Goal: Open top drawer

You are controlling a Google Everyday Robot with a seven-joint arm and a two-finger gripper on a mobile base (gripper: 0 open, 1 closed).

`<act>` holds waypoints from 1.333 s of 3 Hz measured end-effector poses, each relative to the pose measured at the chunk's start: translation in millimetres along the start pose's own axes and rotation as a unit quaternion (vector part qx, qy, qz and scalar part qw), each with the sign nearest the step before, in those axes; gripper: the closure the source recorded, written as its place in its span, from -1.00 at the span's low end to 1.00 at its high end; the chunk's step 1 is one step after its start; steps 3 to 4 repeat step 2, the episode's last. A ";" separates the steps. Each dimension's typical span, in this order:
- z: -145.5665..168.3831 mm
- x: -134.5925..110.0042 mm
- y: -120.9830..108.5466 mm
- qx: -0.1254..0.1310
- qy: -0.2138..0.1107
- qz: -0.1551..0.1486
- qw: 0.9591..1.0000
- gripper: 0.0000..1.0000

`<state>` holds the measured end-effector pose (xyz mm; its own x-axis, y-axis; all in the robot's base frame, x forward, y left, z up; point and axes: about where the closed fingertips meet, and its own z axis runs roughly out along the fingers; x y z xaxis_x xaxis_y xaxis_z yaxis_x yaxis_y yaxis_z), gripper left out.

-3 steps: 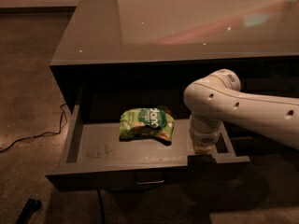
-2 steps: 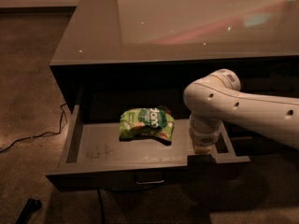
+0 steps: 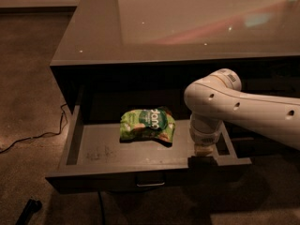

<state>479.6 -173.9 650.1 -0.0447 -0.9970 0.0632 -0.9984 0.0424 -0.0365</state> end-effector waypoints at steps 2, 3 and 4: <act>0.0 0.0 0.1 0.000 0.000 0.000 1.000 -1.00; 0.0 0.0 0.1 0.000 0.000 0.000 1.000 -1.00; 0.0 0.0 0.1 0.000 0.000 0.000 1.000 -1.00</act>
Offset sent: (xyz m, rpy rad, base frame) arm 0.0000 0.0000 0.0000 0.0000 0.0000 0.0000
